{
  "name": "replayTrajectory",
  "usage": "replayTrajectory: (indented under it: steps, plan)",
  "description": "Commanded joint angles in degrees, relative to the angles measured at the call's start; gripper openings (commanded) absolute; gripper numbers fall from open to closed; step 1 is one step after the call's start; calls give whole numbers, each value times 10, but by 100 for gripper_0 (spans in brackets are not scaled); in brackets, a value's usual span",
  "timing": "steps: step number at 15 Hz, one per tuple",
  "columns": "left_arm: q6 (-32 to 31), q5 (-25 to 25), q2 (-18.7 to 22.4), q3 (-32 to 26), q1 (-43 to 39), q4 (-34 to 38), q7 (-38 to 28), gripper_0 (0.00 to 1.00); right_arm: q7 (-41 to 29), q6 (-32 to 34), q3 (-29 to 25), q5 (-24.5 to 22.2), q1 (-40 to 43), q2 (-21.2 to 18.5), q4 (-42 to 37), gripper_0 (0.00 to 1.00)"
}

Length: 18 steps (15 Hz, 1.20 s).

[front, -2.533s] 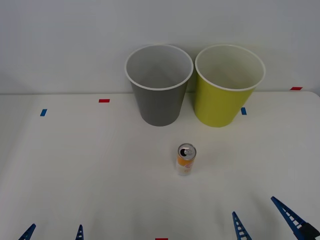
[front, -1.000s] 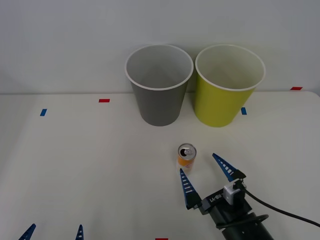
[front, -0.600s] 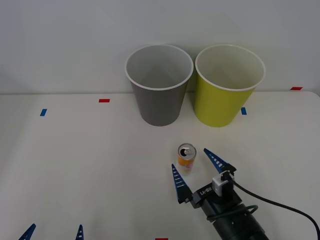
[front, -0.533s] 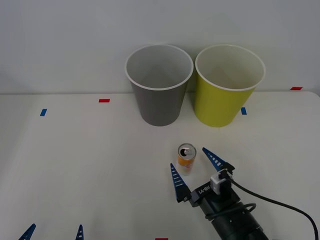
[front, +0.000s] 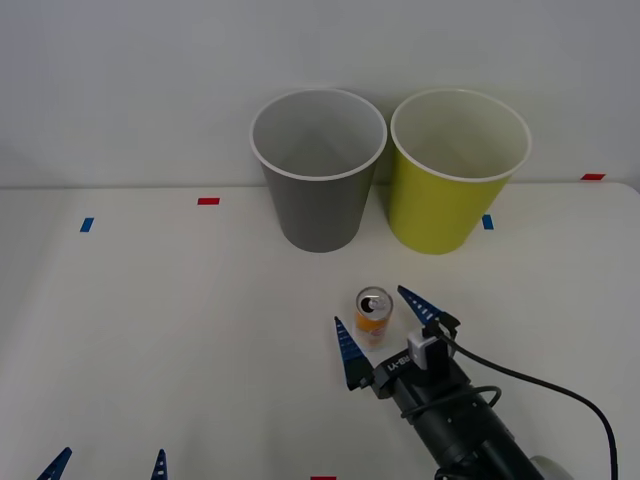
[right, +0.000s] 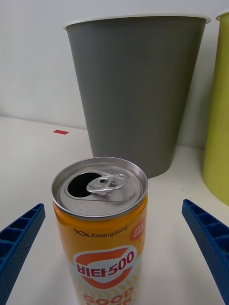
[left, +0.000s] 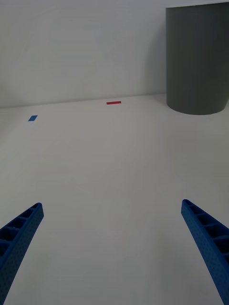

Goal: Put cans in the gray bin and PET bottles in the light green bin.

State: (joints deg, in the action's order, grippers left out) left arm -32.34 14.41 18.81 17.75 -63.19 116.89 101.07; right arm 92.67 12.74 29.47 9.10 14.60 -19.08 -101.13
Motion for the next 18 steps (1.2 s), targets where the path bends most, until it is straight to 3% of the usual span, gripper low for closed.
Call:
replayTrajectory:
  steps: [1, 4, 6, 7, 13, 18]
  plan:
    - [0, 0, 0, 0, 0, 0, 0, 100, -1, -6, -3, 2, -1, 1, 0, 100]
    - [0, 0, 0, 0, 0, 0, 0, 100, -2, -7, -5, 6, -3, 5, 0, 97]
    - [0, 0, 0, 0, 0, 0, 0, 100, -6, -14, -5, 8, -10, 5, 0, 26]
    - [0, 0, 0, 0, 0, 0, 0, 100, -7, -14, -5, 11, -12, 4, 0, 9]
    - [0, 0, 0, 0, 0, 0, 0, 100, -13, -14, -6, 20, -12, 9, 0, 0]
    - [0, 0, 0, 0, 0, 0, 0, 100, -19, -17, -10, 29, -11, 13, -2, 0]
